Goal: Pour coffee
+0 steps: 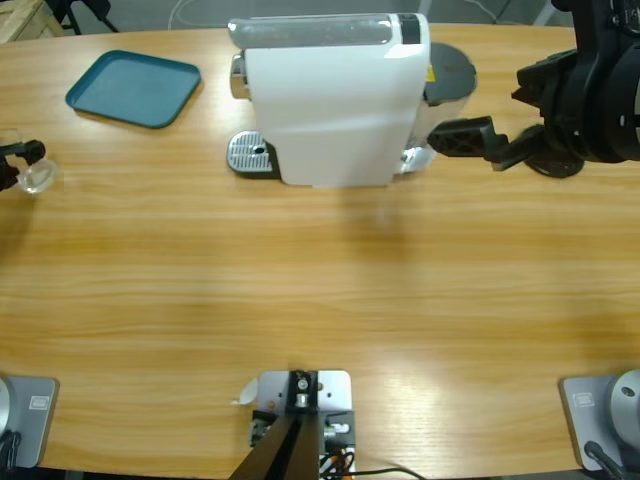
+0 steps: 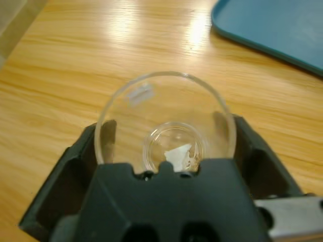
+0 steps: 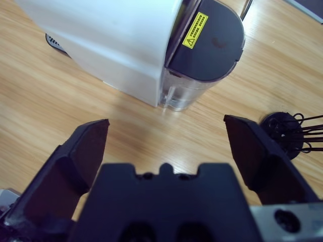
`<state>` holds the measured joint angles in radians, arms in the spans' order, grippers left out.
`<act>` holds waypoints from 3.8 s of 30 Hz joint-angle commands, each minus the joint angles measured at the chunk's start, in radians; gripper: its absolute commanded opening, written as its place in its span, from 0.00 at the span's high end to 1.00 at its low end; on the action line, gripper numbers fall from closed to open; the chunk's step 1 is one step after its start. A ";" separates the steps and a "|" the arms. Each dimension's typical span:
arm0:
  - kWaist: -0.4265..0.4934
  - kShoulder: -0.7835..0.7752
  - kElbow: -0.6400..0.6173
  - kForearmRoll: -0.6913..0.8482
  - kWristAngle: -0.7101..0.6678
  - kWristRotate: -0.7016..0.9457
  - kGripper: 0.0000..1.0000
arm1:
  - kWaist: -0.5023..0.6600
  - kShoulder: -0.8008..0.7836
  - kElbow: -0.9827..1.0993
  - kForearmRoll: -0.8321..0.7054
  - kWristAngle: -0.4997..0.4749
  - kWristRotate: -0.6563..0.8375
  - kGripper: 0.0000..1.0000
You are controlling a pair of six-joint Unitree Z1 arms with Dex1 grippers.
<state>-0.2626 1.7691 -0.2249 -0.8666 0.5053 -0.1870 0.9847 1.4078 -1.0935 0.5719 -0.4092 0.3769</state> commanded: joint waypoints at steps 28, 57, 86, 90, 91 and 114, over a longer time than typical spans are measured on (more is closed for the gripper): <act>0.021 -0.120 -0.193 0.100 -1.098 0.467 1.00 | 0.002 -0.387 0.163 0.123 0.017 -0.070 0.00; -0.218 0.150 -0.656 0.663 -1.077 0.952 1.00 | 0.002 -0.373 0.132 0.172 0.021 -0.098 0.00; -0.295 0.228 -0.689 0.577 -1.044 0.857 1.00 | 0.002 -0.383 0.141 0.189 0.022 -0.073 0.00; -0.296 0.220 -0.674 0.574 -1.058 0.849 0.01 | 0.002 -0.382 0.128 0.204 0.013 -0.073 0.00; -0.295 0.218 -0.670 0.574 -1.068 0.849 0.00 | 0.002 -0.382 0.124 0.211 0.012 -0.075 0.00; -0.206 -0.322 -0.380 0.663 -0.984 0.667 0.00 | -0.001 -0.348 -0.001 0.215 -0.055 -0.080 0.00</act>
<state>-0.4644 1.6625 -0.7154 -0.2846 -0.5882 0.6055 0.9847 1.0200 -1.0000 0.7821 -0.4013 0.2942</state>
